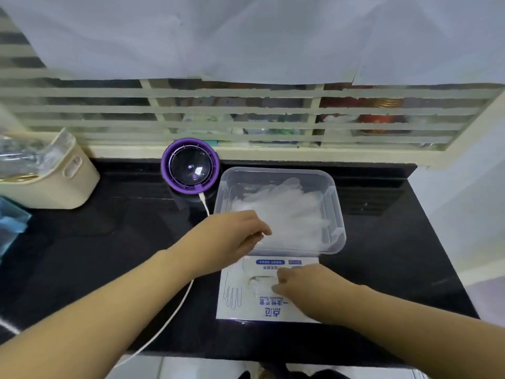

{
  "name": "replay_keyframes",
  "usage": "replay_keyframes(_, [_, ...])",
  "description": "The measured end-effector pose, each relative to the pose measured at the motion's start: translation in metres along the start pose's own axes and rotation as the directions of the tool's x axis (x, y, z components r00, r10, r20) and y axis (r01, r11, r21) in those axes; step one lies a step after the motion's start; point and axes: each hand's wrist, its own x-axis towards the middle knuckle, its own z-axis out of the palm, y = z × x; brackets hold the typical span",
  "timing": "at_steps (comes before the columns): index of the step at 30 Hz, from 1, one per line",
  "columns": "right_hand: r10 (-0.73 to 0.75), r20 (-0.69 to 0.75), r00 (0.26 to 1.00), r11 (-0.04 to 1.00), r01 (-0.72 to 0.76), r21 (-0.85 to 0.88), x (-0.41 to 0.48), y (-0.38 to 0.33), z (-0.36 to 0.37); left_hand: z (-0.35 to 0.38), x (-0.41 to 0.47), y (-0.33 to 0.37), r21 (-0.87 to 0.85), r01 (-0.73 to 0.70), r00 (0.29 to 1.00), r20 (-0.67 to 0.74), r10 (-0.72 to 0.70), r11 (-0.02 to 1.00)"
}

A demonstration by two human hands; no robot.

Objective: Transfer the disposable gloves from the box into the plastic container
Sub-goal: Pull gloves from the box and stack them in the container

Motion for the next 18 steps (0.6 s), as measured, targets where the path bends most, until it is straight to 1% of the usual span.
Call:
replay_keyframes(1, [0.012,-0.001,1.0,1.0,-0.012,-0.017,0.003,0.003,0.007,0.006,-0.012,0.001,0.021,-0.061,0.998,-0.01,0.062,0.998])
replay_keyframes(2, [0.021,-0.015,1.0,1.0,-0.021,-0.021,0.005,0.005,0.012,0.015,-0.023,0.0,0.051,-0.099,0.995,0.022,0.098,0.994])
replay_keyframes(3, [0.031,-0.04,0.999,1.0,-0.031,-0.002,0.008,0.008,0.016,0.024,-0.03,-0.002,0.078,-0.094,0.991,0.1,0.086,0.992])
replay_keyframes(5, [0.028,-0.077,0.997,0.999,-0.026,0.021,0.012,0.01,0.023,0.047,-0.041,-0.007,0.113,-0.028,0.951,0.309,-0.008,0.993])
replay_keyframes(6, [-0.008,-0.091,0.996,1.0,0.008,-0.003,0.014,0.011,0.025,0.057,-0.045,-0.01,0.133,-0.001,0.924,0.38,-0.05,0.991])
replay_keyframes(7, [-0.054,-0.105,0.993,0.998,0.05,-0.036,0.015,0.012,0.026,0.066,-0.048,-0.013,0.166,0.011,0.905,0.418,-0.08,0.986])
replay_keyframes(9, [-0.12,-0.114,0.986,0.992,0.116,-0.042,0.017,0.015,0.027,0.077,-0.05,-0.017,0.217,0.015,0.888,0.446,-0.113,0.976])
replay_keyframes(11, [-0.138,-0.135,0.981,0.988,0.127,-0.085,0.02,0.02,0.027,0.08,-0.049,-0.019,0.206,0.031,0.878,0.461,-0.125,0.978])
replay_keyframes(15, [-0.051,-0.176,0.983,0.998,0.057,0.027,0.026,0.02,0.028,0.082,-0.048,-0.019,0.104,0.082,0.868,0.482,-0.122,0.991])
replay_keyframes(18, [0.01,-0.208,0.978,0.996,0.008,0.086,0.031,0.015,0.029,0.082,-0.049,-0.019,0.066,0.12,0.87,0.473,-0.137,0.991])
